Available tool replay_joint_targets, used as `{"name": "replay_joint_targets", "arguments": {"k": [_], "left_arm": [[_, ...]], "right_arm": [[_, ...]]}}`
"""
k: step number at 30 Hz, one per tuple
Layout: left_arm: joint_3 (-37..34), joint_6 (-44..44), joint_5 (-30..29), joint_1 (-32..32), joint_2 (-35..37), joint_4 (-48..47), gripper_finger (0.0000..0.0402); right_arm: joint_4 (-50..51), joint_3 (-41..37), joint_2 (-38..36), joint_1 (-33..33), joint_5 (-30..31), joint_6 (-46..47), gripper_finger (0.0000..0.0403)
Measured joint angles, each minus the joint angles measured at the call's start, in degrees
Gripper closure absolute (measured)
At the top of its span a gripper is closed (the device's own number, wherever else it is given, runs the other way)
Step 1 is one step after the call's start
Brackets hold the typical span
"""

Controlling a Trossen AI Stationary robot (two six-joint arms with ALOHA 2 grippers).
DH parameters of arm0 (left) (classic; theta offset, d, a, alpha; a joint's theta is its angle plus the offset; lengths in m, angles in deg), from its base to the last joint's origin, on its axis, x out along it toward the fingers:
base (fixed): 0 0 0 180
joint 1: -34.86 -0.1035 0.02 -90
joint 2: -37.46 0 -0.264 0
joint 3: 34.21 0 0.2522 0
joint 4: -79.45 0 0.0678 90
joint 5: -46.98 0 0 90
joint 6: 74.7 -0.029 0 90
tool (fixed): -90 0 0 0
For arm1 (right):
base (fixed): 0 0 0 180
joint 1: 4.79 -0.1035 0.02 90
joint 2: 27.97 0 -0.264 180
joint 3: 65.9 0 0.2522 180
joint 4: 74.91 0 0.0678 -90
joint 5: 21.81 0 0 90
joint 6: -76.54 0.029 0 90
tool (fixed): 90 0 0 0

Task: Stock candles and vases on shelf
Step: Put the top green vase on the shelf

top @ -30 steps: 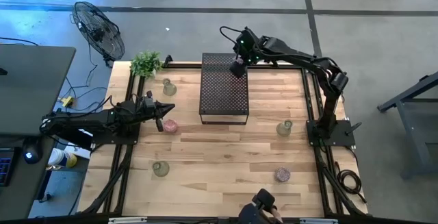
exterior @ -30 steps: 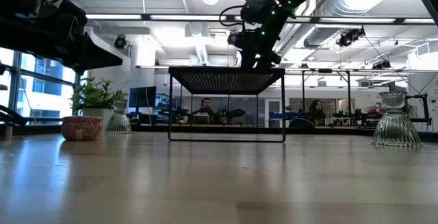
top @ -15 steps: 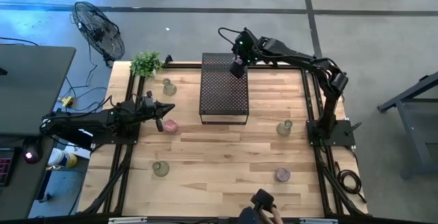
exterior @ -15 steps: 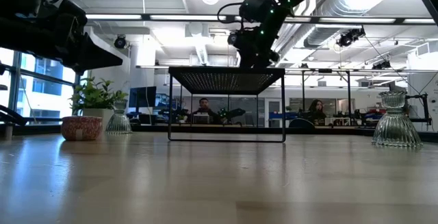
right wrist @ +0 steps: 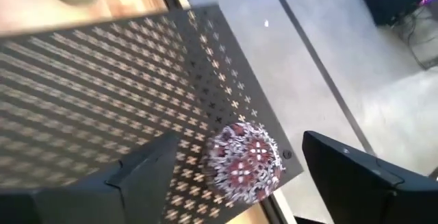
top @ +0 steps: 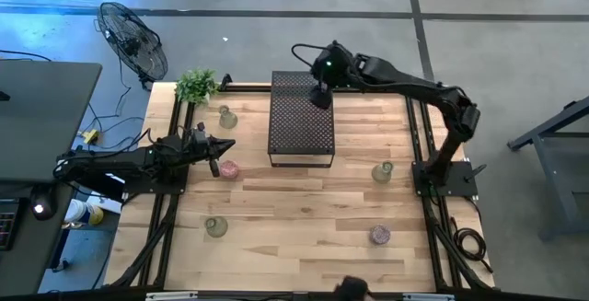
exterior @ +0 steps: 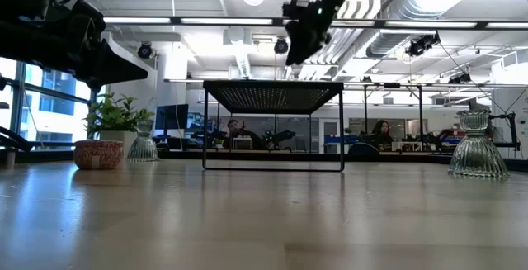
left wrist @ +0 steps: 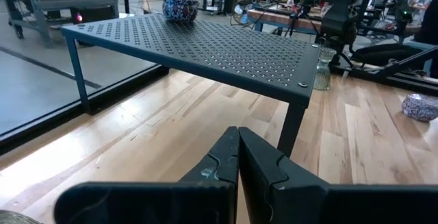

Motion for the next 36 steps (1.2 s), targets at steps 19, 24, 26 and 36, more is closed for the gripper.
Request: {"name": "replay_joint_targets", "arguments": {"k": [19, 24, 26, 36], "left_arm": [[5.01, 1.78, 6.86, 0.02, -1.71, -6.93, 0.0401], [11.21, 4.61, 2.59, 0.02, -6.38, -13.35, 0.0401], [14.17, 6.27, 0.89, 0.0, -8.79, -16.39, 0.0401], [24.11, 15.19, -15.07, -1.8, -17.3, -32.05, 0.0401]], "right_arm": [[-50.02, -62.85, -41.8, -13.58, 0.86, 13.33, 0.0376], [-68.94, -76.19, -46.9, -14.31, 0.87, 14.59, 0.0397], [-75.21, -79.68, -47.81, -14.65, 1.55, 15.35, 0.0399], [-85.55, -86.84, -47.95, -20.31, 11.41, 15.42, 0.0399]]}}
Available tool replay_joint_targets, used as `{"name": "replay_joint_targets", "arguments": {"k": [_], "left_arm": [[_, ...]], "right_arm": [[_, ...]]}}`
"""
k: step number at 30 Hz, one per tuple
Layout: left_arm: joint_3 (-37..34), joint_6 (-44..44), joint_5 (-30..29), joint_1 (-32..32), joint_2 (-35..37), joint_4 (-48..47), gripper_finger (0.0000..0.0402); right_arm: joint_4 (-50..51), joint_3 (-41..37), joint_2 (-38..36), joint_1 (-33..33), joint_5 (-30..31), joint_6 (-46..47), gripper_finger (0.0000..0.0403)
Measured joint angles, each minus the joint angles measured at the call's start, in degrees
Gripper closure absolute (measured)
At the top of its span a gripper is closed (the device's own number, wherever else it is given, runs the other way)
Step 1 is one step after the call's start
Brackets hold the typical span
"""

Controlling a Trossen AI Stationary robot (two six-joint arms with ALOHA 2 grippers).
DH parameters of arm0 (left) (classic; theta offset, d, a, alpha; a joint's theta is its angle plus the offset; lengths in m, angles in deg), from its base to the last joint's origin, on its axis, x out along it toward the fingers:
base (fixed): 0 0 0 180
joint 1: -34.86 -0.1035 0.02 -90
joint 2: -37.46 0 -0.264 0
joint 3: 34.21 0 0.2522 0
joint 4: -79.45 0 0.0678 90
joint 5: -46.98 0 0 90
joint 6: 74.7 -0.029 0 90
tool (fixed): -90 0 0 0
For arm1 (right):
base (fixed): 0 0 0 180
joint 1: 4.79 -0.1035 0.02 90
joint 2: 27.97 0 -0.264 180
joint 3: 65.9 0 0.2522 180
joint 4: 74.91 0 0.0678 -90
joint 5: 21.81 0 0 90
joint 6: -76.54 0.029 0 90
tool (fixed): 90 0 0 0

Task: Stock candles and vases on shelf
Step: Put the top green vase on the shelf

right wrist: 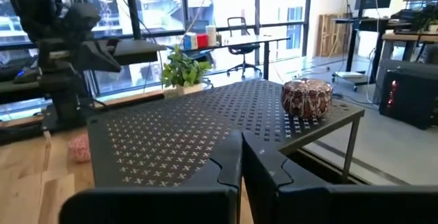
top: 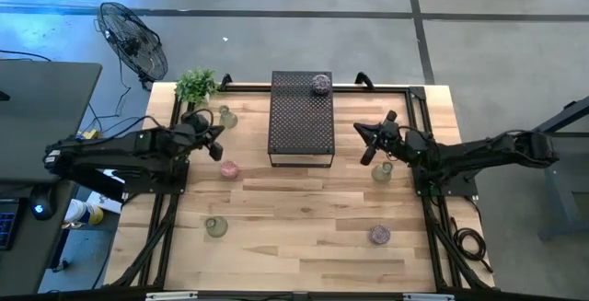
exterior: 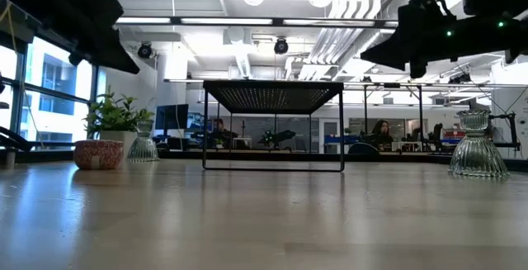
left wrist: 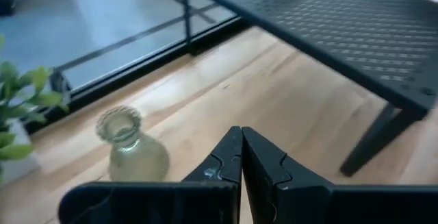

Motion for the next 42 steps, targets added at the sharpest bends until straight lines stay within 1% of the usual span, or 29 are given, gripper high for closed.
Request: {"name": "replay_joint_targets", "arguments": {"k": [1, 3, 6, 8, 12, 14, 15, 17, 21, 24, 28, 34, 39, 42], "left_arm": [[0.0, 0.05, 0.69, -1.55, -0.09, -0.12, 0.0401], [0.0, -0.74, 3.98, -6.02, -0.34, -0.21, 0.0398], [0.02, -2.99, 12.02, -15.52, -1.33, -0.13, 0.038], [0.0, -5.08, 18.79, -22.64, -2.69, 0.01, 0.036], [0.02, -10.13, 34.77, -35.31, -7.5, 2.86, 0.0308], [0.58, -10.74, 40.39, -39.76, -10.49, 3.47, 0.0279], [1.43, -10.76, 41.58, -41.48, -12.31, 3.65, 0.0264], [3.53, -11.23, 41.42, -43.73, -15.95, 3.11, 0.0236], [8.26, -14.55, 37.0, -44.7, -22.69, 1.47, 0.0188], [10.71, -15.41, 35.35, -44.69, -27.13, -0.17, 0.016], [11.88, -15.46, 33.12, -44.69, -32.16, -1.51, 0.0131], [11.91, -16.52, 32.36, -44.69, -35.77, -0.39, 0.0107], [11.91, -17.05, 30.51, -44.69, -35.97, 0.4, 0.0106], [11.91, -17.51, 30.38, -44.69, -35.97, 1.58, 0.0106]], "right_arm": [[-0.15, -0.02, 0.0, -0.74, 0.69, -0.17, 0.0401], [-0.1, -0.06, 0.0, -2.03, 2.18, -0.51, 0.0402], [-0.1, -0.11, 0.0, -3.3, 3.55, -0.59, 0.0401], [-0.07, -0.11, 0.02, -3.97, 3.97, -0.6, 0.0402], [-0.09, -0.11, 0.02, -5.12, 4.44, -0.59, 0.0401], [-0.08, -0.11, 0.02, -5.74, 4.44, -0.59, 0.0402], [-0.07, -0.11, 0.02, -6.04, 4.45, -0.59, 0.0402], [-0.06, -0.11, 0.02, -6.73, 4.44, -0.59, 0.0401], [0.34, -0.11, 0.02, -8.01, 4.46, -0.59, 0.0402], [0.64, -0.11, 0.04, -9.08, 5.4, -0.59, 0.0401], [1.67, -0.11, 0.04, -10.64, 8.15, -0.59, 0.0402], [2.07, -0.11, 0.04, -12.89, 12.33, -0.64, 0.0402], [2.1, -0.11, 0.04, -13.39, 12.65, -1.51, 0.0401], [2.1, -0.11, 0.04, -13.39, 12.68, -2.1, 0.0402]]}}
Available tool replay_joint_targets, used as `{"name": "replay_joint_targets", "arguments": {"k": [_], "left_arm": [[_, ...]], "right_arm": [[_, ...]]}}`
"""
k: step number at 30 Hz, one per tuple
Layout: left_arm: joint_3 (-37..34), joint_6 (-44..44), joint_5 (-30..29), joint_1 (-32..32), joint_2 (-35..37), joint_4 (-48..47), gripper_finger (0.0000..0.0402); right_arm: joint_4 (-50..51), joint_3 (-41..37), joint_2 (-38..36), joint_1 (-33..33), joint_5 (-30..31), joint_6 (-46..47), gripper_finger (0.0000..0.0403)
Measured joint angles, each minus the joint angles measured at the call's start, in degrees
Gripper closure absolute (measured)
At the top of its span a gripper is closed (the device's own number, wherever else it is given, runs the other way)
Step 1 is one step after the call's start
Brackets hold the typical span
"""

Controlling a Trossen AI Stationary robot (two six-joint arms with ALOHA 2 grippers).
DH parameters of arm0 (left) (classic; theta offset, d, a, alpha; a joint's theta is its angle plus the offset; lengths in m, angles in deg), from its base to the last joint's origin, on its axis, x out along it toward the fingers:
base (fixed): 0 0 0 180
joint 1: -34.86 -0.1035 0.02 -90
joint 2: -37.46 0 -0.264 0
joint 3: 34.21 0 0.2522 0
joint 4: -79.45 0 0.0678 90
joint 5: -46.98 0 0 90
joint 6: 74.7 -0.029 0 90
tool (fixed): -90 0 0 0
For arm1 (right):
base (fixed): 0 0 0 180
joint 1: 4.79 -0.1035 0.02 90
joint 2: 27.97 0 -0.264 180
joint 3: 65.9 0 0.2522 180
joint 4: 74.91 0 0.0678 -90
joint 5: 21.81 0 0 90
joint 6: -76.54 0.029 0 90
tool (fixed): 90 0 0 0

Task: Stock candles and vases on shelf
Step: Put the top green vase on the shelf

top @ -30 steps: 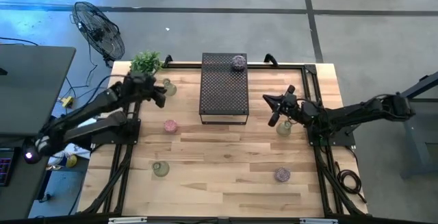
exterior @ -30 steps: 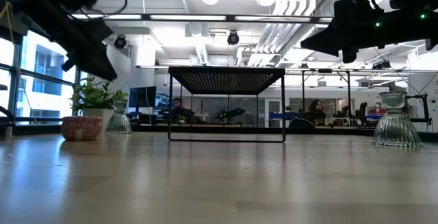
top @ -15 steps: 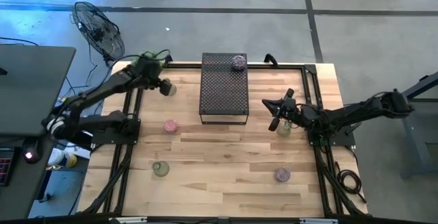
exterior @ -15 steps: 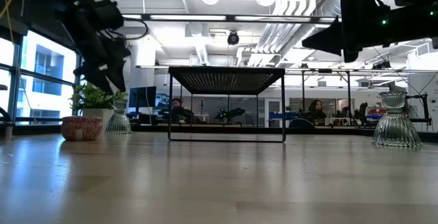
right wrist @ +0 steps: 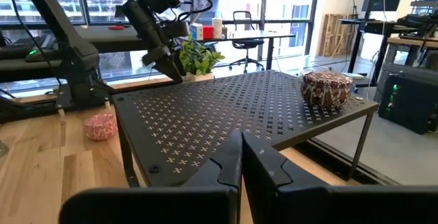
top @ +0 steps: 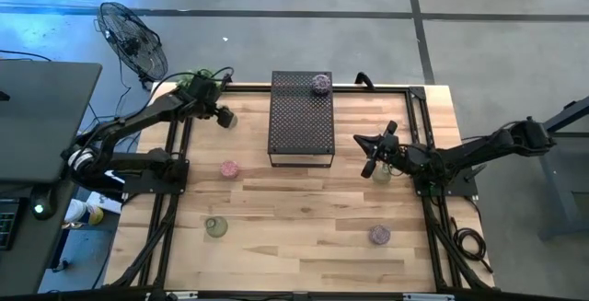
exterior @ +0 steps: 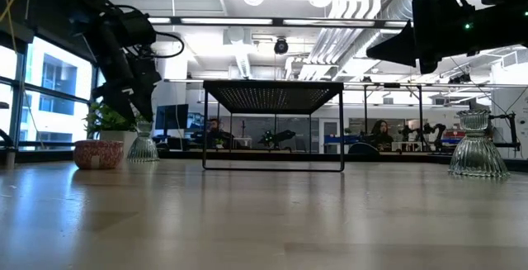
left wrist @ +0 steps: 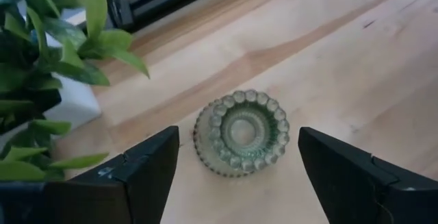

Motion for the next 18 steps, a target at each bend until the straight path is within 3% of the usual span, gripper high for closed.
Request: {"name": "replay_joint_targets", "arguments": {"k": [7, 11, 18], "left_arm": [[-1.48, 5.74, -0.71, 1.02, 0.04, 1.46, 0.0106], [-5.17, 9.92, -7.0, 4.82, 0.02, 4.96, 0.0106], [-11.96, 13.54, -13.94, 11.43, 0.1, 19.13, 0.0106]], "right_arm": [[0.02, 0.0, 0.0, 0.0, -0.18, -1.13, 0.0402], [0.24, -0.01, 0.0, 0.0, -0.25, -1.49, 0.0401], [0.98, -0.02, 0.02, 0.0, -0.31, -2.11, 0.0401]]}}
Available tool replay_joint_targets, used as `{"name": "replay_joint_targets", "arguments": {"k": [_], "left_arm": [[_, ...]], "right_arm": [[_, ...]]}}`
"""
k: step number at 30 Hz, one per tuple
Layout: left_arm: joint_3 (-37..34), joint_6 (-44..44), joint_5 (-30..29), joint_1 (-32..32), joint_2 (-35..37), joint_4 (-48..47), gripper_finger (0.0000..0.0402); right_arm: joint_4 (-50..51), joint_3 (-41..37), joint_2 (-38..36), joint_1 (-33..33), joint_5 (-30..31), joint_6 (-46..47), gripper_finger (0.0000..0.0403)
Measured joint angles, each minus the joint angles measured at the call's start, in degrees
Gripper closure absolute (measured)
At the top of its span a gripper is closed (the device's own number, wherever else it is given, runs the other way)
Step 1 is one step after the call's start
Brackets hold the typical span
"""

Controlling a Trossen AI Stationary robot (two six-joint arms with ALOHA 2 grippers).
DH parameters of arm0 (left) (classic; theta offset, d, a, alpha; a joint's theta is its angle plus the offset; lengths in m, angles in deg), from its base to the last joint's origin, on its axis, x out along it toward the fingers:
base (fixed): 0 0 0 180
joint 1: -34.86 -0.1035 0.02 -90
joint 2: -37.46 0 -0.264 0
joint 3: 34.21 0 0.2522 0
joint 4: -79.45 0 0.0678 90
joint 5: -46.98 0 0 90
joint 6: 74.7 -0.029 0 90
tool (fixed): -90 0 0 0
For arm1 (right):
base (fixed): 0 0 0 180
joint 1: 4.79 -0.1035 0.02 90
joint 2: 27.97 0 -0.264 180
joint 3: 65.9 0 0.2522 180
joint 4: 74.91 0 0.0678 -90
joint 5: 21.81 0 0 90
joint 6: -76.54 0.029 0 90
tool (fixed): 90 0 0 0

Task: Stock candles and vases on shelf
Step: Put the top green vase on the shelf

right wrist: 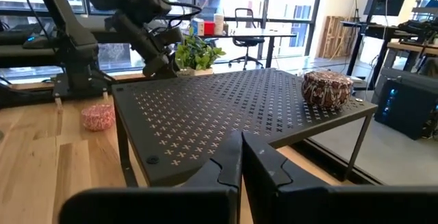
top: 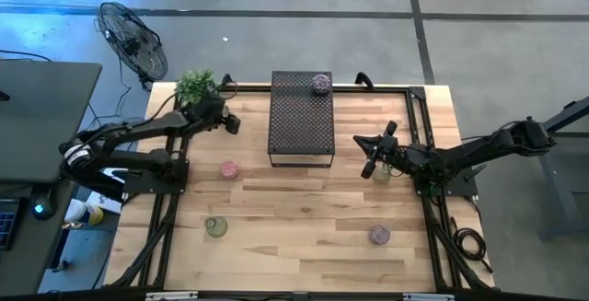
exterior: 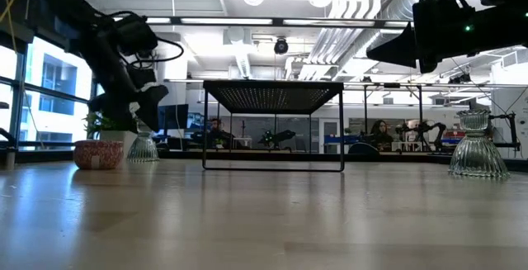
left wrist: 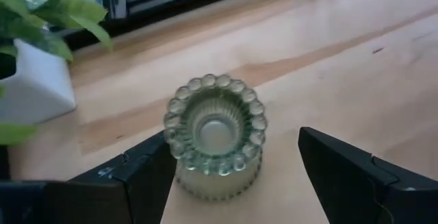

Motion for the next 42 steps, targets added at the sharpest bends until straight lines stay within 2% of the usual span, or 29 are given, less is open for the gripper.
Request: {"name": "replay_joint_targets", "arguments": {"k": [3, 7, 12, 16, 22, 33, 37, 42], "left_arm": [[-4.17, -0.41, -2.62, 0.81, 0.01, 6.69, 0.0106], [-10.7, -0.85, -3.02, 0.04, 0.01, 19.02, 0.0118], [-17.15, -3.4, 0.02, -1.05, 0.02, 36.39, 0.0166], [-17.74, -5.35, 1.09, -0.92, 0.03, 40.1, 0.0207], [-17.74, -5.54, 1.06, -0.92, 0.03, 40.1, 0.0242], [-16.65, -5.45, 0.4, -0.92, 0.75, 44.54, 0.0241], [-10.98, -6.16, 1.69, -0.9, 3.6, 37.22, 0.0241], [1.66, -8.68, 1.66, -0.92, 6.81, 20.81, 0.0242]], "right_arm": [[0.3, 0.0, 0.0, 0.0, -0.01, -0.03, 0.0402], [0.4, 0.0, 0.0, 0.0, -0.02, -0.03, 0.0401], [0.43, 0.0, 0.0, 0.0, -0.04, -0.44, 0.0401], [0.44, 0.0, 0.0, 0.01, -0.07, -0.44, 0.0402], [0.44, 0.0, 0.0, 0.11, 0.19, -0.97, 0.0402], [0.47, 0.0, 0.0, 0.12, 0.24, -1.93, 0.0401], [0.95, 0.0, 0.0, 0.11, -0.18, -1.81, 0.0402], [1.19, 0.0, 0.0, 0.13, -0.24, -1.75, 0.0401]]}}
